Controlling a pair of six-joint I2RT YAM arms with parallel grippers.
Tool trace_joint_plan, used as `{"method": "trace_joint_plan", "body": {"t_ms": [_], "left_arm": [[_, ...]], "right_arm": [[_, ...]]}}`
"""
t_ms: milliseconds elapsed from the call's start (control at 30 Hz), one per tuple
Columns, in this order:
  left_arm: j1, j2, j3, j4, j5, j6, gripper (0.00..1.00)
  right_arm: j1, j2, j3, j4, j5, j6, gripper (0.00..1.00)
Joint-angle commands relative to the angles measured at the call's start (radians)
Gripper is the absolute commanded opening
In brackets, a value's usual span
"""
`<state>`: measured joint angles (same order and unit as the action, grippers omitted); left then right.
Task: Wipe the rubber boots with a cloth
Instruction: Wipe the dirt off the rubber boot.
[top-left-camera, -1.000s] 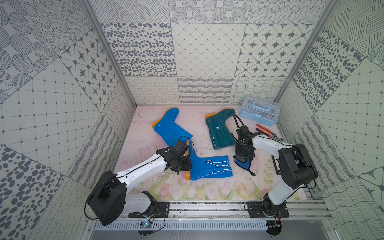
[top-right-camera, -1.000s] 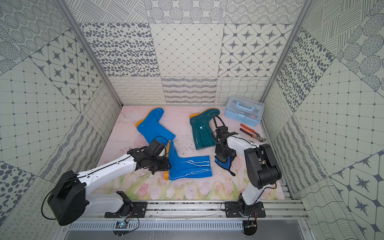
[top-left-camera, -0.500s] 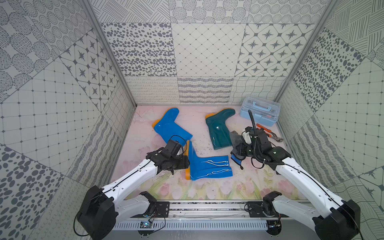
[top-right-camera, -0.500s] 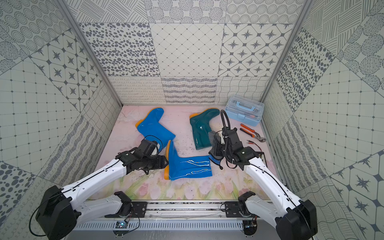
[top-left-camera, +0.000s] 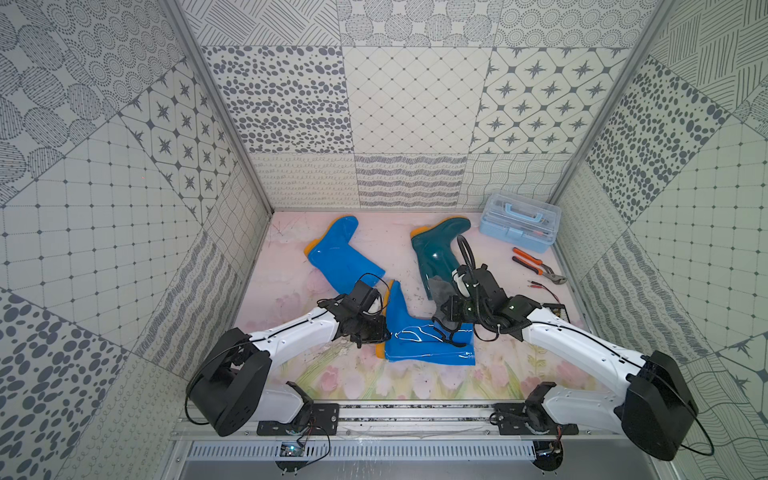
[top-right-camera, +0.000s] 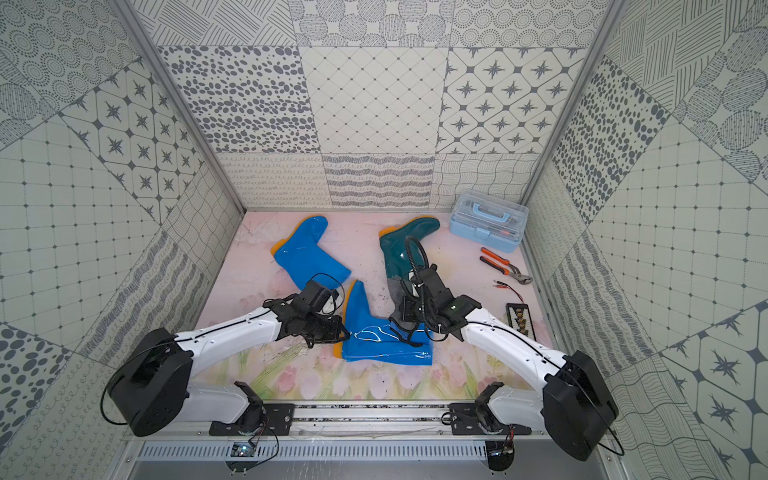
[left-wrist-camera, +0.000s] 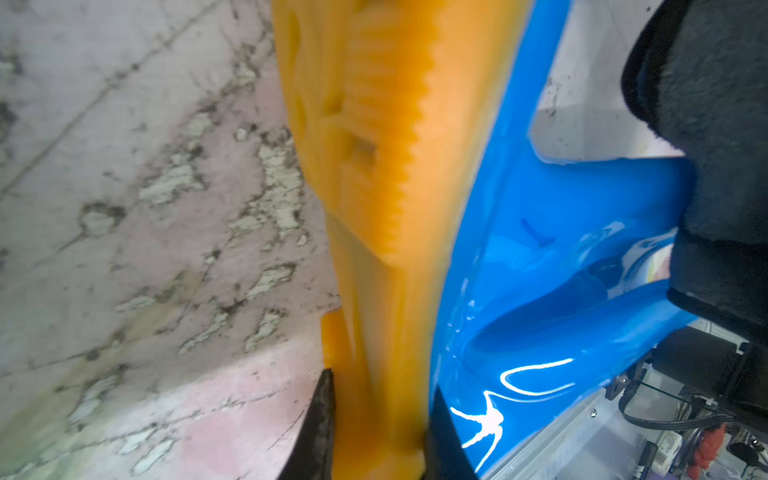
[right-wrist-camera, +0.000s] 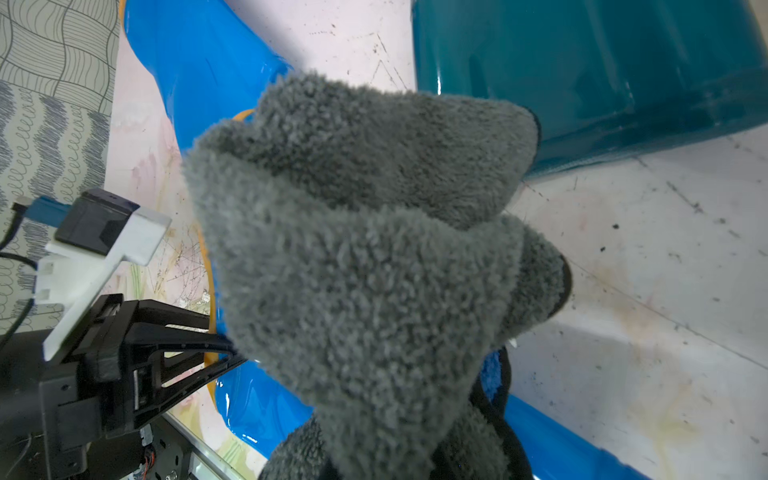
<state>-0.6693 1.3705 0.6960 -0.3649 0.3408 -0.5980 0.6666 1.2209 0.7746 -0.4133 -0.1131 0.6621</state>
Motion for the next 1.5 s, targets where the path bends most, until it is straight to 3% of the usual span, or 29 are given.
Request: {"method": "trace_joint_plan", "body": {"t_ms": [0,200,300,467,700,733,833,900,1033,1167,1300,1467], "left_arm": [[-0.038,0.004,-0.012,0.013,0.026,0.055,0.00],[-0.082,-0.008,0.011,-0.041,-0.055,-0.080,0.00],[-0.126,0.039,0.083,-0.128,-0.135,-0.121,0.00],[-0.187,0.124,0.171,-0.126,-0.177,-0.176,0.00],[-0.208,0.133,0.157,-0.062,-0.175,-0.196,0.00],[-0.207,0.133,0.159,-0.069,-0.174,-0.192,0.02],[-0.207,0.102,0.163,-0.121,-0.199,-0.178,0.32],[-0.204,0.055,0.162,-0.141,-0.215,-0.164,0.45],[-0.156,-0.030,0.151,-0.157,-0.184,-0.131,0.51],[-0.084,-0.023,0.136,-0.107,-0.094,-0.109,0.51],[-0.068,0.034,0.144,-0.043,-0.056,-0.093,0.49],[-0.064,0.108,0.146,-0.011,-0.048,-0.099,0.40]], "right_arm": [[0.013,-0.049,-0.030,0.062,0.000,0.063,0.00],[0.069,-0.032,-0.019,0.057,0.037,0.050,0.00],[0.082,0.069,0.036,0.103,0.015,0.026,0.00],[0.103,0.303,0.122,0.272,-0.086,0.046,0.00],[0.101,0.540,0.277,0.399,-0.157,0.088,0.00],[0.100,0.561,0.302,0.401,-0.157,0.088,0.00],[0.094,0.597,0.348,0.396,-0.160,0.093,0.00],[0.091,0.596,0.342,0.391,-0.158,0.099,0.00],[0.091,0.551,0.272,0.385,-0.141,0.121,0.00],[0.100,0.471,0.200,0.375,-0.105,0.142,0.00],[0.100,0.399,0.196,0.320,-0.066,0.131,0.00],[0.132,0.337,0.201,0.214,-0.035,0.134,0.00]]}}
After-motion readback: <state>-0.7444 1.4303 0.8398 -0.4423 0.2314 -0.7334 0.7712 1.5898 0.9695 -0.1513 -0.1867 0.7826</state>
